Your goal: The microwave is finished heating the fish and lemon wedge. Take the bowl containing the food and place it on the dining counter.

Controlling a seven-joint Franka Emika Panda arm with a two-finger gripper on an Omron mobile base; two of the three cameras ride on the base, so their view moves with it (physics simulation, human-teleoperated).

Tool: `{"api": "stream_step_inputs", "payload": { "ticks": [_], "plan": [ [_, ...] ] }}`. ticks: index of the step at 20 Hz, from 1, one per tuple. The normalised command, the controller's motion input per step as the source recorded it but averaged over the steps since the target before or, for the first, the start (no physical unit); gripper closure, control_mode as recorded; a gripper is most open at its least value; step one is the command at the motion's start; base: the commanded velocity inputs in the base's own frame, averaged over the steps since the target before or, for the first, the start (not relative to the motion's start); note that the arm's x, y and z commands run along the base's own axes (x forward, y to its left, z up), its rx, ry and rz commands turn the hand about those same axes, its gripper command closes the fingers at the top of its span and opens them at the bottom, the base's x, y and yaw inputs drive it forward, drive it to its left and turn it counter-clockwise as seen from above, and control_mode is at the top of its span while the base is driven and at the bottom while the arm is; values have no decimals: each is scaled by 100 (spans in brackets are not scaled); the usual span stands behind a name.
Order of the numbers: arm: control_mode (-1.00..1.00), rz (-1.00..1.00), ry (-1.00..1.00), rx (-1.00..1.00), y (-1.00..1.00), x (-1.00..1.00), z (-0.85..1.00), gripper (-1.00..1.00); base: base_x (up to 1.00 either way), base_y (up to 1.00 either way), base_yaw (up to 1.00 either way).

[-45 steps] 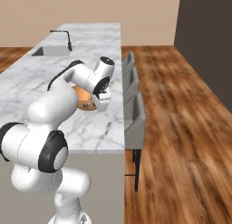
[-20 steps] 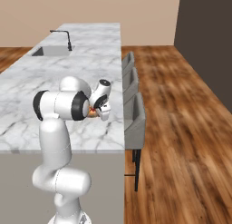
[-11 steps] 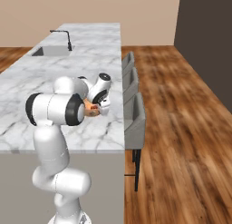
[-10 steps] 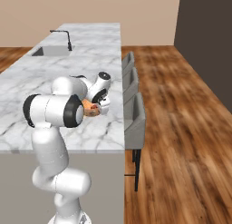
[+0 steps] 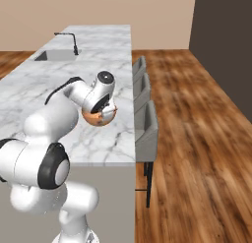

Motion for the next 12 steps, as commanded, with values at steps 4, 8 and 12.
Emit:
{"api": "stream_step_inputs", "payload": {
  "ticks": [4,8,12],
  "plan": [
    [-100,-2,-7,2,-33,-100,98,-100,0,0,0],
    [-100,0,0,0,-24,-100,72,-100,0,0,0],
    [-100,2,-2,-4,-6,-100,67,-100,0,0,0]
  ]
}}
